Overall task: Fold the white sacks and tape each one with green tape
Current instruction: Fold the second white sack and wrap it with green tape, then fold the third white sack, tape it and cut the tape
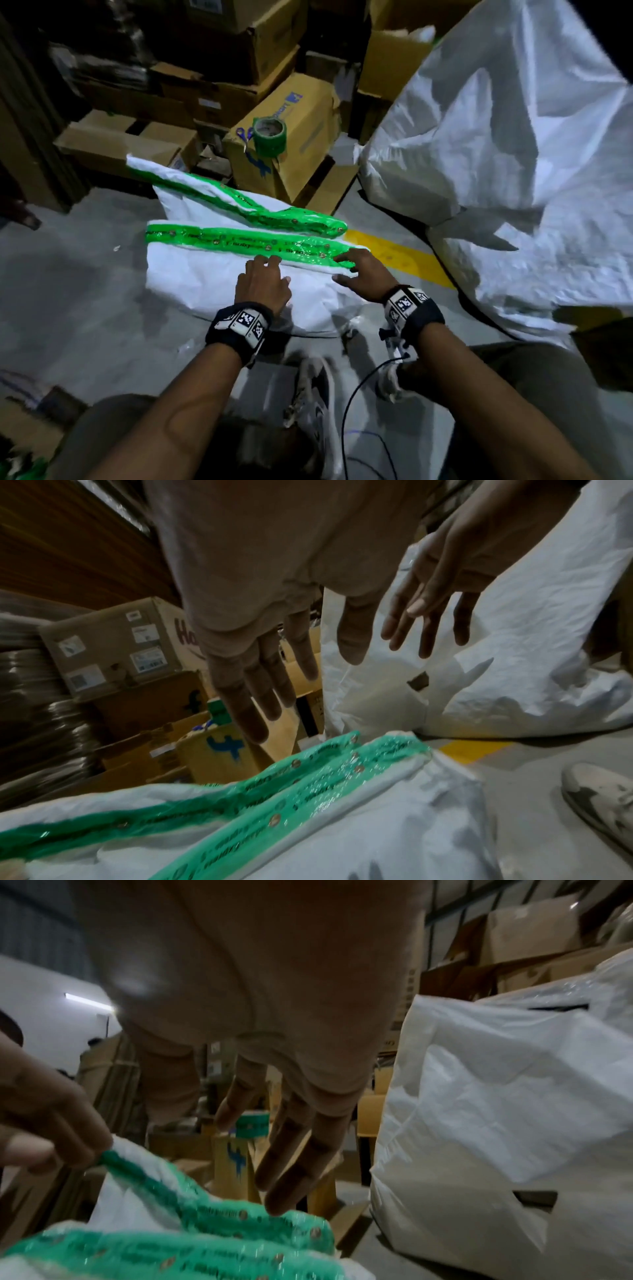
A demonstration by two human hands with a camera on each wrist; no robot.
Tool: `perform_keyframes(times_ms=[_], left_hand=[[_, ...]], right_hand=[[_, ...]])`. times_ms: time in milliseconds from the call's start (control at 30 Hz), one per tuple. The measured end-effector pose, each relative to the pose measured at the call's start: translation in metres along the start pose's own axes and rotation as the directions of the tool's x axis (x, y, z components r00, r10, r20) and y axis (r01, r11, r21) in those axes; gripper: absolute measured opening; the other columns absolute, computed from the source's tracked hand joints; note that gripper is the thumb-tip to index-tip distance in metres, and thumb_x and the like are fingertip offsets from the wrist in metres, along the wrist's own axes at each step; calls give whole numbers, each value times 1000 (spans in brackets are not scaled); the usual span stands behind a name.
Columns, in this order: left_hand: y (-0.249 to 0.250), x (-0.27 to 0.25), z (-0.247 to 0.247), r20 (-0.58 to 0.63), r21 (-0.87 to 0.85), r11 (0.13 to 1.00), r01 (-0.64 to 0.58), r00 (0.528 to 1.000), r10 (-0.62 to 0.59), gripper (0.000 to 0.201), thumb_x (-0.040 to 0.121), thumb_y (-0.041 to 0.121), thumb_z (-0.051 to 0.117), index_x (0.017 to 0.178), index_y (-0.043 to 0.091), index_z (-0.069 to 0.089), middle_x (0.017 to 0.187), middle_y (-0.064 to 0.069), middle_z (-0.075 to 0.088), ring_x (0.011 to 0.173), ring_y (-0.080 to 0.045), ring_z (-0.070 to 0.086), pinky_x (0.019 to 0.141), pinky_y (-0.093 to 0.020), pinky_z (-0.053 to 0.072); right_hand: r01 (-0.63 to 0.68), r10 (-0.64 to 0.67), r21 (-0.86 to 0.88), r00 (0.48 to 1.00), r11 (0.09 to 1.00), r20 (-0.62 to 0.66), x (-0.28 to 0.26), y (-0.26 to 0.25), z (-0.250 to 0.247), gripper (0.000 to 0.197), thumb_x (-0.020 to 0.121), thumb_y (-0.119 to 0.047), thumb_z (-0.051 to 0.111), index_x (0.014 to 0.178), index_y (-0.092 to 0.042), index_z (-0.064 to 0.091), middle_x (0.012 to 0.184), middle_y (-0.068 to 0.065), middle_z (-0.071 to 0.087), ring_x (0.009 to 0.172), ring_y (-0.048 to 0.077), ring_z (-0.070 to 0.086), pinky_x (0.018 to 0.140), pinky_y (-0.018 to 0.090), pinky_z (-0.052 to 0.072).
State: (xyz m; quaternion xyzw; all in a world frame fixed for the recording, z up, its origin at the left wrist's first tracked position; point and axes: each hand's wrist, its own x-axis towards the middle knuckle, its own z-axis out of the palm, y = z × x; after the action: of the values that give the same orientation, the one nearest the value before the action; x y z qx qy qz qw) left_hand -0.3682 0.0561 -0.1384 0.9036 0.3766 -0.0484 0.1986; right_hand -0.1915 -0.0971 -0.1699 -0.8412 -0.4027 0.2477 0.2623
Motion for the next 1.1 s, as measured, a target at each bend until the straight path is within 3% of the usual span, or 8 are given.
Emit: perform_keyframes(times_ms=[100, 233, 400, 567, 633, 833, 967, 1100], left_hand=[[29, -25, -6, -26, 2, 997, -73, 997, 73, 47, 97, 34, 56, 142, 19, 48, 140, -11, 48, 135, -31, 37, 106, -44, 36], [70, -59, -10, -64, -9, 985, -171, 983, 170, 45, 98, 33, 55, 140, 20, 49, 138, -10, 52, 134, -31, 38, 104, -43, 37], [118, -99, 3, -76, -60, 963, -263, 963, 258, 41, 97, 32, 58, 135, 19, 55, 133, -10, 59, 130, -31, 44, 102, -42, 41], [153, -120, 11, -47, -81, 929, -362, 932, 359, 36, 95, 33, 59, 130, 23, 58, 124, -4, 65, 125, -27, 47, 97, -39, 44], [164, -120, 10, -57, -98, 913, -396, 918, 392, 34, 96, 33, 60, 129, 23, 59, 120, -2, 66, 123, -25, 49, 95, -38, 45], [221, -76, 4, -90, -150, 837, -527, 850, 519, 31, 91, 23, 66, 121, 18, 66, 110, -5, 71, 112, -26, 58, 94, -37, 45], [278, -21, 7, -84, -182, 823, -538, 842, 532, 31, 88, 26, 66, 118, 17, 68, 110, -6, 71, 110, -27, 62, 96, -38, 47], [332, 43, 18, -76, -262, 809, -525, 847, 525, 26, 91, 18, 68, 117, 15, 70, 113, -3, 72, 109, -20, 64, 91, -26, 46]], right_hand=[[61, -54, 87, 995, 994, -84, -47, -15, -33, 41, 91, -27, 73, 129, -14, 64, 128, 8, 53, 117, 17, 55, 93, 22, 49], [137, -78, 217, 962, 966, -260, -117, -10, -63, 29, 91, -26, 74, 119, -24, 68, 124, 0, 59, 94, 12, 68, 85, 18, 52], [16, 194, 392, 850, 920, -490, -203, 34, -60, 15, 94, -24, 69, 107, -32, 71, 103, -8, 71, 76, 14, 71, 70, 41, 60], [-25, 240, 384, 818, 923, -523, -238, 51, -73, 16, 94, -24, 69, 100, -39, 71, 100, -13, 70, 72, 12, 71, 64, 35, 55], [-25, 235, 357, 794, 934, -560, -235, 48, -88, 15, 93, -22, 70, 100, -34, 74, 97, -16, 69, 73, 13, 69, 69, 34, 55], [108, 148, 323, 724, 940, -674, -173, 49, -166, 13, 92, -21, 70, 104, -20, 76, 95, -6, 74, 81, 5, 65, 69, 6, 44], [71, 210, 354, 691, 933, -692, -120, 93, -214, 15, 90, -21, 69, 104, -19, 75, 92, -2, 73, 84, 12, 68, 81, 31, 56], [-175, 473, 470, 596, 865, -649, -60, 176, -249, 33, 88, -26, 68, 121, -22, 63, 106, 2, 72, 102, 22, 66, 91, 38, 52]])
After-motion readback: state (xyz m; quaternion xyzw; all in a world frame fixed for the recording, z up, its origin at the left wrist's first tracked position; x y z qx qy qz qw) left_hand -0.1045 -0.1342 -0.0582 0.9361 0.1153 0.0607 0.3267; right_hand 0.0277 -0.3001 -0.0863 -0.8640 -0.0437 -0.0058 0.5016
